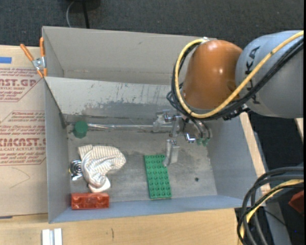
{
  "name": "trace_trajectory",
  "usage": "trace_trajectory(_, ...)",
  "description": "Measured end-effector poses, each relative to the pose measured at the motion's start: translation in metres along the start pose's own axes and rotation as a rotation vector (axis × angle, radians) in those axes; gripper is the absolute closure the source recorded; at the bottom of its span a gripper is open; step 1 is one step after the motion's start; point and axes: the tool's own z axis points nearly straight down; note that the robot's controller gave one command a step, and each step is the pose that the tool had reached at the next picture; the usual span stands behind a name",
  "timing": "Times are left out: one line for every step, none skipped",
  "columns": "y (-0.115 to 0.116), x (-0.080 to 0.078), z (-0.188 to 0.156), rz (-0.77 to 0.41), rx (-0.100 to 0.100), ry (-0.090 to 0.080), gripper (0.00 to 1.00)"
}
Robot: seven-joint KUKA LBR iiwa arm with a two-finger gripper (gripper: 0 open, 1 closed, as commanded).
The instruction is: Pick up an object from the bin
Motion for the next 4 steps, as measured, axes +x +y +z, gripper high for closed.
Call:
trace_trajectory(-0.022, 0.021, 0.002, 0.063, 0.001, 0.001, 0.00)
trace_trajectory(-0.013, 0.004, 0.017, 0.006, 0.001, -0.004, 0.00)
trace_trajectory(0.010, -0.002, 0.038, -0.242, 0.001, -0.003, 0.00)
trace_trajectory(0.024, -0.002, 0.049, -0.156, -0.001, -0.001, 0.00)
